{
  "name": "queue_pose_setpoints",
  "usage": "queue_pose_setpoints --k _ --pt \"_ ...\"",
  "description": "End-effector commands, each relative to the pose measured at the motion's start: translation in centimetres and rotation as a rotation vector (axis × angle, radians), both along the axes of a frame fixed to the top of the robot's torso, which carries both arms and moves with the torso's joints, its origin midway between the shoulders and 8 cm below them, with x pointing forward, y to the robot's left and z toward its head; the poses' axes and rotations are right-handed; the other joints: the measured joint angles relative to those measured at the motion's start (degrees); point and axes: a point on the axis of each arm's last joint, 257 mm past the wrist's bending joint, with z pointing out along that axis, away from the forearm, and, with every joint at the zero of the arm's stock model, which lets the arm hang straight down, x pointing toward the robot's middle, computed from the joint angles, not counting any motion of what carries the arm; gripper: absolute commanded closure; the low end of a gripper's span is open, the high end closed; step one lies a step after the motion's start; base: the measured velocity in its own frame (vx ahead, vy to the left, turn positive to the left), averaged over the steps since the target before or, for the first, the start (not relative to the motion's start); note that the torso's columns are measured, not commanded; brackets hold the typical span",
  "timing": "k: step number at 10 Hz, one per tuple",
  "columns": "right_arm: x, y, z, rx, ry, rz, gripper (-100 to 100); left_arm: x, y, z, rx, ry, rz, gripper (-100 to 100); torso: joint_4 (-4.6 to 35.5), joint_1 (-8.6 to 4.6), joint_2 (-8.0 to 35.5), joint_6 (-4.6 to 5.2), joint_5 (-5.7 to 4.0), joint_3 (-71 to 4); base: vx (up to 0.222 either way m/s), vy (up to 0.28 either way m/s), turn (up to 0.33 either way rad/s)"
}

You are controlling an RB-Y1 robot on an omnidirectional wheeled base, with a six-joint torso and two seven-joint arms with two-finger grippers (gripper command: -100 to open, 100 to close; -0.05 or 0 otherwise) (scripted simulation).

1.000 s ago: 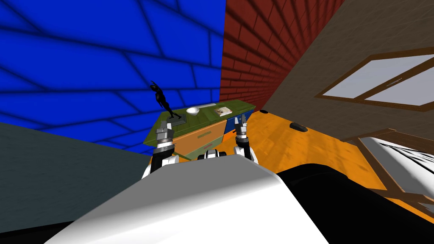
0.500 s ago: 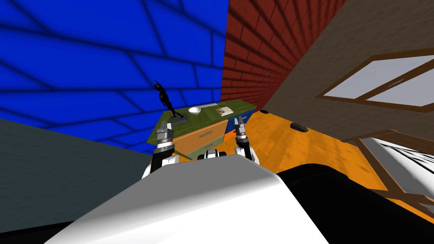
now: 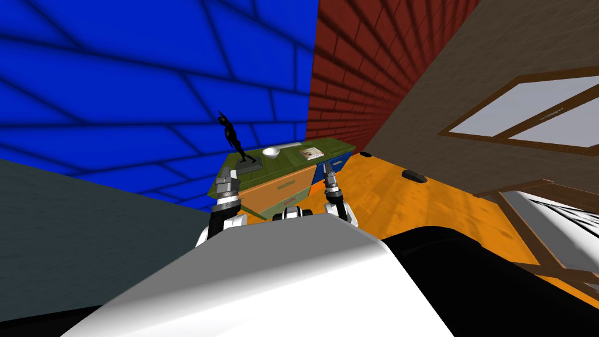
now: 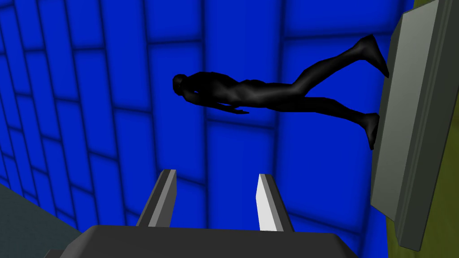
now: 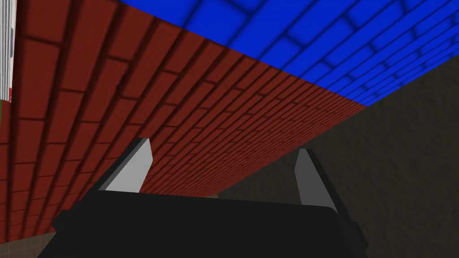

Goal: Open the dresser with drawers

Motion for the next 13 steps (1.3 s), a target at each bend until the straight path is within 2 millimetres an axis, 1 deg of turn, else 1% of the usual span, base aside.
queue_pose_setpoints --k 1,2,3,5,6,7,8,10,11,13 --pt "0.3 0.1 -0.9 -0.084 0.006 -0.044 -100 0.0 0.0 0.0 0.000 0.000 0.000 0 0.00 -0.02 0.01 0.01 0.00 0.00 -0.011 0.043 0.018" --pt "0.3 0.1 -0.9 -0.106 0.003 -0.061 -100 0.0 0.0 0.0 0.000 0.000 0.000 0 0.01 0.01 0.03 0.00 0.00 0.02 -0.007 0.037 0.007" --pt "0.5 0.2 -1.6 -0.144 0.010 -0.077 -100 0.0 0.0 0.0 0.000 0.000 0.000 0 0.01 -0.01 0.01 0.01 0.00 0.01 -0.008 0.050 0.018" --pt "0.5 0.2 -1.6 -0.175 0.005 -0.101 -100 0.0 0.0 0.0 0.000 0.000 0.000 0 0.00 -0.02 0.01 0.01 0.00 0.00 -0.005 0.028 0.003" --pt "0.7 0.3 -2.3 -0.222 0.011 -0.123 -100 0.0 0.0 0.0 0.000 0.000 0.000 0 0.00 -0.09 0.00 0.01 -0.02 0.00 -0.008 0.033 0.019" --pt "0.7 0.3 -2.3 -0.242 0.008 -0.138 -100 0.0 0.0 0.0 0.000 0.000 0.000 0 0.00 -0.01 0.02 0.00 -0.01 0.01 -0.007 0.034 0.009" --pt "1.0 0.3 -3.1 -0.281 0.015 -0.154 -100 0.0 0.0 0.0 0.000 0.000 0.000 0 0.01 0.00 0.02 0.00 0.01 0.01 -0.016 0.044 0.012" --pt "1.0 0.3 -3.1 -0.319 0.008 -0.183 -100 0.0 0.0 0.0 0.000 0.000 0.000 0 0.01 -0.01 0.03 0.01 0.01 0.02 -0.010 0.025 0.001" --pt "1.2 0.3 -3.9 -0.364 0.015 -0.201 -100 0.0 0.0 0.0 0.000 0.000 0.000 0 0.00 -0.08 0.00 0.01 -0.02 0.00 -0.009 0.029 0.018" --pt "1.2 0.3 -3.9 -0.396 0.010 -0.225 -100 0.0 0.0 0.0 0.000 0.000 0.000 0 0.00 0.00 0.01 0.01 0.01 0.00 -0.008 0.021 -0.002"
